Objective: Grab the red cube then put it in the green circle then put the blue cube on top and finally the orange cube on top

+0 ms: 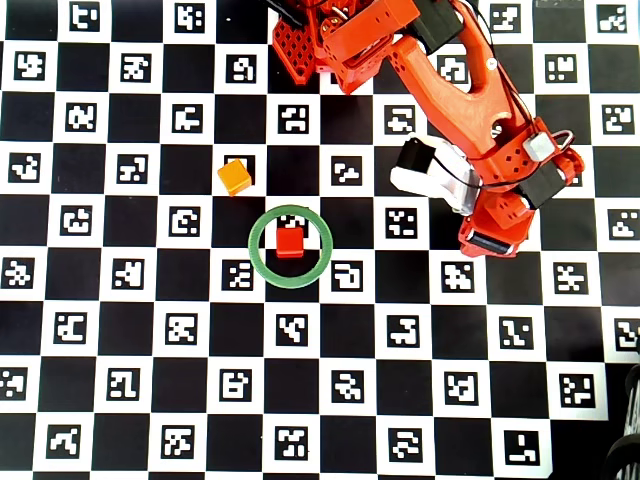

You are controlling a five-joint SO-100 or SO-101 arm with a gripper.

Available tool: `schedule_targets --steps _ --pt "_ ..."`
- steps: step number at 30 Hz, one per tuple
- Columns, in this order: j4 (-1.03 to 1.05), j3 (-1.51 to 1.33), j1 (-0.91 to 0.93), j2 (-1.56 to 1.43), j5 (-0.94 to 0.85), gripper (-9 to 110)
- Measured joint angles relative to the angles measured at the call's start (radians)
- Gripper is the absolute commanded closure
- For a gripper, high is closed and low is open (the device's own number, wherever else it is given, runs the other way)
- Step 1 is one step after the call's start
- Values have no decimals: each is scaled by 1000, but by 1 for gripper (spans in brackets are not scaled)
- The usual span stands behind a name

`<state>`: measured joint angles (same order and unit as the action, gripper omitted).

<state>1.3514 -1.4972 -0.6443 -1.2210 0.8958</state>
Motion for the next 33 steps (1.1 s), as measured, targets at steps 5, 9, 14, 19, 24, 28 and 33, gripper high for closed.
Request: schedule_targets --steps 5,9,14,19,24,28,33 --pt "150 97 54 -32 -167 88" --pt "265 167 143 -104 -321 89" --pt "370 236 310 -181 -549 89" --pt "379 244 508 -259 -815 89" --pt "379 244 683 -304 -1002 89" --pt "379 218 770 -321 -1112 89" --pt "379 186 825 -333 -1183 89"
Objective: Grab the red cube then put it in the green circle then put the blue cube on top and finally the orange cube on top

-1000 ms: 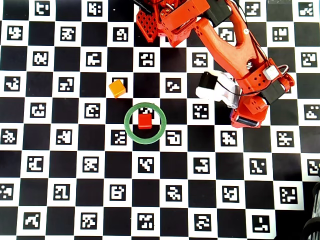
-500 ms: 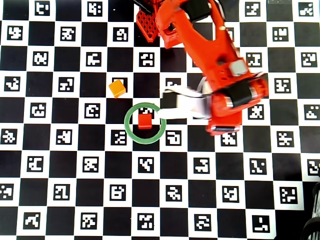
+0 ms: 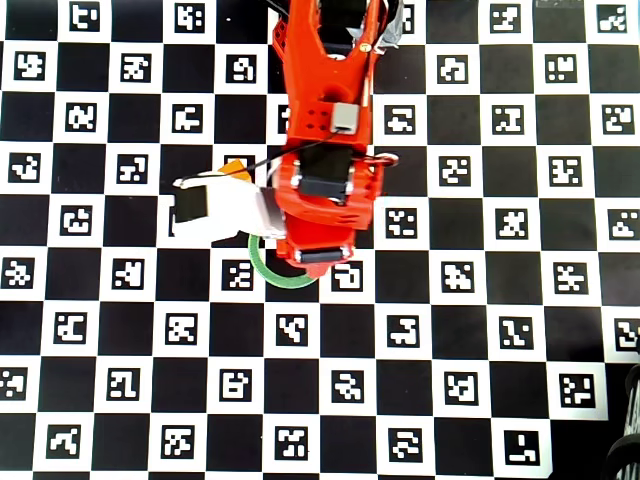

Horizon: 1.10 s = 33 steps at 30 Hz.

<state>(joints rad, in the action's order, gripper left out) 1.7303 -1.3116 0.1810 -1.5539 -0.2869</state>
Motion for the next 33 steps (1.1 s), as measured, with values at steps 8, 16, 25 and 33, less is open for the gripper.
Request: schedule_targets --steps 8,16,25,33 --pt "-17 -106 20 -44 -35 89" --pt "-167 -314 94 -60 -6 89" --pt "-336 -495 143 -152 25 89" --pt "-448 -609 141 -213 40 89"
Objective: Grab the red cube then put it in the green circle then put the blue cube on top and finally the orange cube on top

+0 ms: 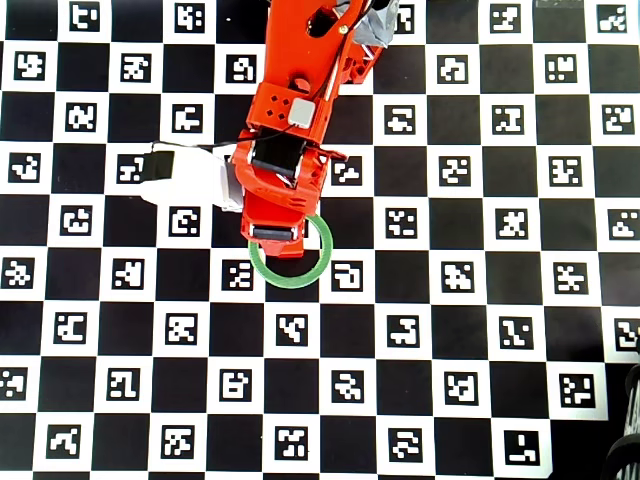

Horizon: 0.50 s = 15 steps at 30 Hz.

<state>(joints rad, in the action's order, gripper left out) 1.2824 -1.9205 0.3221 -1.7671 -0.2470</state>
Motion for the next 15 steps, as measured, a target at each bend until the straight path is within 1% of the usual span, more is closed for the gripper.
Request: schedule_targets --steps 15 --pt "-118 -77 -46 2 0 89"
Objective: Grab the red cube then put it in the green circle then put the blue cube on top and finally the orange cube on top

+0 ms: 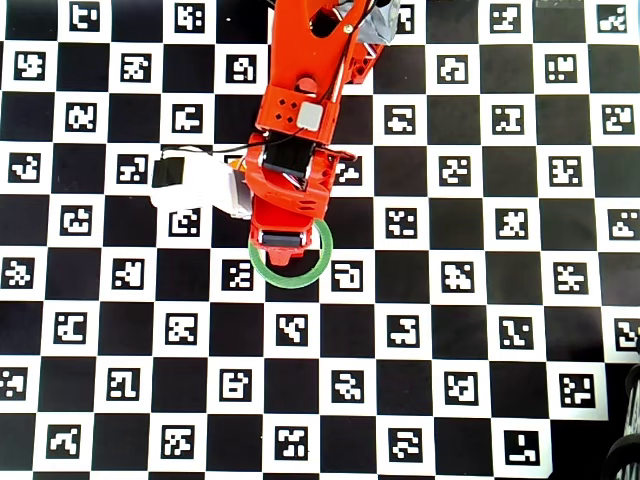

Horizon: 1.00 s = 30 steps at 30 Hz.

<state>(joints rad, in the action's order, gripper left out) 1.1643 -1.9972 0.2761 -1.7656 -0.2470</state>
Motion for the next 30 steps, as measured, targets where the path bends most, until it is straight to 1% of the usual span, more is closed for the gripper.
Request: schedule_targets --steps 30 --pt "-64 -29 -20 81 -28 90"
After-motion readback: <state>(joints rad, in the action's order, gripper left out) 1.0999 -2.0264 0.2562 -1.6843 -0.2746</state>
